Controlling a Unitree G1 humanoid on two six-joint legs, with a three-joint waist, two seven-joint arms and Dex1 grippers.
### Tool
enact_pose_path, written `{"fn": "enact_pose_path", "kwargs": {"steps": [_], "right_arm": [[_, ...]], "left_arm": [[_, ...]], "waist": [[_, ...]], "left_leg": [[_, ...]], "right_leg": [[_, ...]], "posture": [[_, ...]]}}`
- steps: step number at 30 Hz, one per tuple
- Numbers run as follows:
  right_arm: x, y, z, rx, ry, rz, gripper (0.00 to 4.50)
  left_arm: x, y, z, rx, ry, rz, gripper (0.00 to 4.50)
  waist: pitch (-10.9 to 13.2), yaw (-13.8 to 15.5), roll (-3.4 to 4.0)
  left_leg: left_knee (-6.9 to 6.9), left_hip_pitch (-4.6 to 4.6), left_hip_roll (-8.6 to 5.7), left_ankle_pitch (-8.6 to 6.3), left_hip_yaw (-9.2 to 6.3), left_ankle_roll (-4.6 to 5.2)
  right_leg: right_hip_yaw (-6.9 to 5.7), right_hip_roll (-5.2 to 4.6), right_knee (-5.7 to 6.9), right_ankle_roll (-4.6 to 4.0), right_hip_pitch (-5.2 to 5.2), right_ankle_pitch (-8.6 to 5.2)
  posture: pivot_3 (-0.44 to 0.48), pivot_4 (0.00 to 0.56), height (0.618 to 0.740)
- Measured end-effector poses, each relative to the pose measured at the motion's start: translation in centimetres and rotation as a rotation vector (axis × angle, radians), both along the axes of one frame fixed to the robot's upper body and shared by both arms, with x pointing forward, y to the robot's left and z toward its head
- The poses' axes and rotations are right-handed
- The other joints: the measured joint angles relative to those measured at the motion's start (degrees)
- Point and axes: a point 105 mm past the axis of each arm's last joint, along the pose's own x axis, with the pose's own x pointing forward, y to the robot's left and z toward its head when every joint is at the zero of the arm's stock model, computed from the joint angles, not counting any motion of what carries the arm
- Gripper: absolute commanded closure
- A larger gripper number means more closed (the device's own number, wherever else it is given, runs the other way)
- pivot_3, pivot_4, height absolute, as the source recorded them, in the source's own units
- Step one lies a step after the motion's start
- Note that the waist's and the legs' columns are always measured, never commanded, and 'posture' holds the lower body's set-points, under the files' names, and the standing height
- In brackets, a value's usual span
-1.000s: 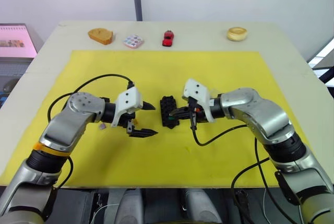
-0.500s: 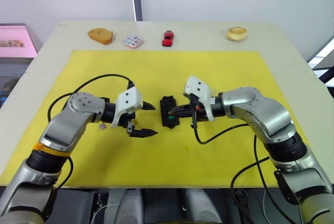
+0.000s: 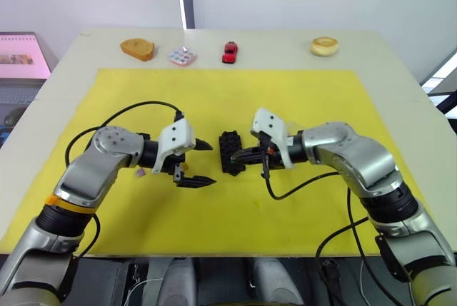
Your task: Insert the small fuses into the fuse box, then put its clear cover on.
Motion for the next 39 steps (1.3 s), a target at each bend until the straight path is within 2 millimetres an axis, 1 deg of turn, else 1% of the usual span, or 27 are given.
{"fn": "enact_pose_path", "kwargs": {"steps": [11,18,23,31,39], "right_arm": [[0.0,0.2,-0.3,-0.019,-0.036,0.015,4.49],[-0.5,0.3,-1.2,-0.042,-0.049,0.052,4.49],[-0.5,0.3,-1.4,-0.059,-0.071,0.072,4.49],[0.0,-0.1,-0.9,-0.042,-0.074,0.047,4.49],[0.1,-0.6,0.0,0.001,-0.018,0.009,4.49]], "left_arm": [[0.0,0.0,0.0,0.0,-0.002,0.001,0.0],[0.0,0.0,0.0,0.0,-0.002,0.0,0.0],[0.0,0.0,0.0,0.0,-0.002,0.001,0.0],[0.0,0.0,0.0,0.001,-0.004,0.002,0.0],[0.1,0.0,0.0,0.005,-0.011,0.003,0.0]], "waist": [[0.0,0.0,0.0],[0.0,0.0,0.0],[0.0,0.0,-0.01],[0.0,0.0,-0.01],[0.0,0.0,-0.01]], "left_leg": [[0.0,0.0,0.0,0.0,0.0,0.0],[0.0,0.03,0.0,0.0,0.0,0.0],[0.0,0.08,0.0,0.0,0.0,0.0],[0.0,0.08,0.0,0.0,0.0,0.0],[0.0,0.06,0.0,0.0,0.0,0.0]], "right_leg": [[0.0,0.0,0.0,0.0,0.0,0.0],[0.0,0.0,0.0,0.0,0.03,0.0],[0.0,0.0,0.0,0.0,0.07,0.0],[0.0,0.0,0.0,0.0,0.08,0.0],[0.0,0.0,0.0,0.0,0.07,0.0]], "posture": [[0.0,0.15,0.74],[0.0,0.15,0.74],[0.0,0.15,0.74],[0.0,0.15,0.74],[0.0,0.15,0.74]]}}
